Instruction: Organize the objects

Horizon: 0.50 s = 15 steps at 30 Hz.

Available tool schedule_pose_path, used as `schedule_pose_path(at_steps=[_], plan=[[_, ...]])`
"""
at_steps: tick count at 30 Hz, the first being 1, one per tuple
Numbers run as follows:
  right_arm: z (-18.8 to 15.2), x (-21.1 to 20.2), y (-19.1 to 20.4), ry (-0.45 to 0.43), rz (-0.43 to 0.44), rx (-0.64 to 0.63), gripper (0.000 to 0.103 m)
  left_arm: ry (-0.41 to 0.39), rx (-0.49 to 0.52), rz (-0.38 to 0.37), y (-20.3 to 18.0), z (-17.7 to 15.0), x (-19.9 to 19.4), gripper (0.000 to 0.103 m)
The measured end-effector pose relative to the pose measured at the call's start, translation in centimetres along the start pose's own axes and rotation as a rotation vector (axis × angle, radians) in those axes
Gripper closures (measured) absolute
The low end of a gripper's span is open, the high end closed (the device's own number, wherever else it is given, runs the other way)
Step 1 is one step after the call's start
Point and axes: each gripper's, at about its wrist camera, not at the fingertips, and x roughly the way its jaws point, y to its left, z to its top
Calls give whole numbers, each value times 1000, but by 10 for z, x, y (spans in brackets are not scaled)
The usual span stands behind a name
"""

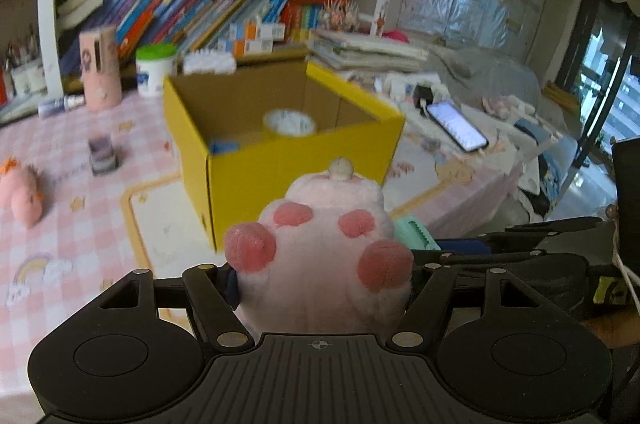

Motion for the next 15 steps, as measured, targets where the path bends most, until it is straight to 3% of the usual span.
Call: schedule_pose_path(at_steps=[9,15], plan=[[73,4,-46,-135,24,56,80,-137,37,31,-5,54,23,34],[119,23,-67,-189,59,25,80,-141,46,109,-6,82,56,34]])
